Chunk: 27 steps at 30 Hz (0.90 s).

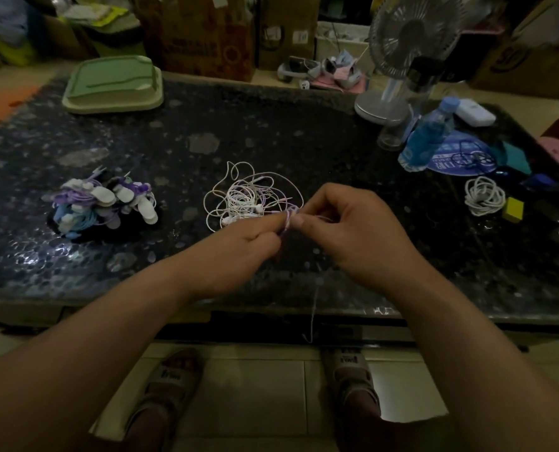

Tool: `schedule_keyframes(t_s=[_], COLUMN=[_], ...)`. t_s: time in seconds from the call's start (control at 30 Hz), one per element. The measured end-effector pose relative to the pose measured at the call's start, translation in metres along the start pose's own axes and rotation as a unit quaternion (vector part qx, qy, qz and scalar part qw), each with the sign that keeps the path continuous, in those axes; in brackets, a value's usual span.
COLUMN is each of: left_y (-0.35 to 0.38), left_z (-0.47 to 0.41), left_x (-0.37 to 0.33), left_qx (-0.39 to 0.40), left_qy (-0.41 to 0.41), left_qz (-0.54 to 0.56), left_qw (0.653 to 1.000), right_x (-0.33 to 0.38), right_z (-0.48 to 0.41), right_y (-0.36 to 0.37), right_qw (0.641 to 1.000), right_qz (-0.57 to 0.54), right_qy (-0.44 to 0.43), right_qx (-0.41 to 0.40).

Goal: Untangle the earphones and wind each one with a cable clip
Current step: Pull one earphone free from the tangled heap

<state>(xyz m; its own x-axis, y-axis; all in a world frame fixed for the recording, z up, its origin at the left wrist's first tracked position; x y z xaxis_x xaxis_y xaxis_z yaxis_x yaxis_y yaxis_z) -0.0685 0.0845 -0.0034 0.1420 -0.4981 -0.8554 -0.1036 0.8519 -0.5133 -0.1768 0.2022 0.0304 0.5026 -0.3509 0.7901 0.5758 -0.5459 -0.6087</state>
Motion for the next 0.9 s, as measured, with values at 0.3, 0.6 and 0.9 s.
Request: schedule_keyframes(t_s=[0.3, 0.6, 0.9], left_y=[0.014, 0.015, 0.024], left_z=[0.001, -0.002, -0.007], left_x=[0.004, 0.007, 0.008], left_qx=[0.076, 0.071, 0.029], left_qy=[-0.050, -0.078, -0.086], left_qz=[-0.019, 0.005, 0.344], left_qw=[0.996, 0.994, 0.935], right_x=[0.001, -0.006, -0.010], right_z=[-0.002, -0.002, -0.012], right_y=[0.003, 0.007, 0.001], right_qw=[0.996, 0.995, 0.998], right_qz=[0.024, 0.031, -0.042], right_qy=[-0.065, -0.045, -0.007], right_qx=[0.063, 0.084, 0.048])
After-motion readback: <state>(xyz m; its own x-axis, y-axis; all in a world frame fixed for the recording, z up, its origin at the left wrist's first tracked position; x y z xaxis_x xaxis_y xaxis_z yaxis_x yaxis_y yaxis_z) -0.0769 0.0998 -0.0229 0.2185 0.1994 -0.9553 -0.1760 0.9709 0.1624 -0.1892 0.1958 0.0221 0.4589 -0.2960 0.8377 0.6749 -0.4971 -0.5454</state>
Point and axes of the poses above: each hand's wrist, its own z-axis away from the middle knuckle, its own y-axis out of the palm, x = y × z, the point moved 6 cm from there along -z, towards the middle knuckle, and after that the axes turned 3 degrees about y, right-handed, at the moved point
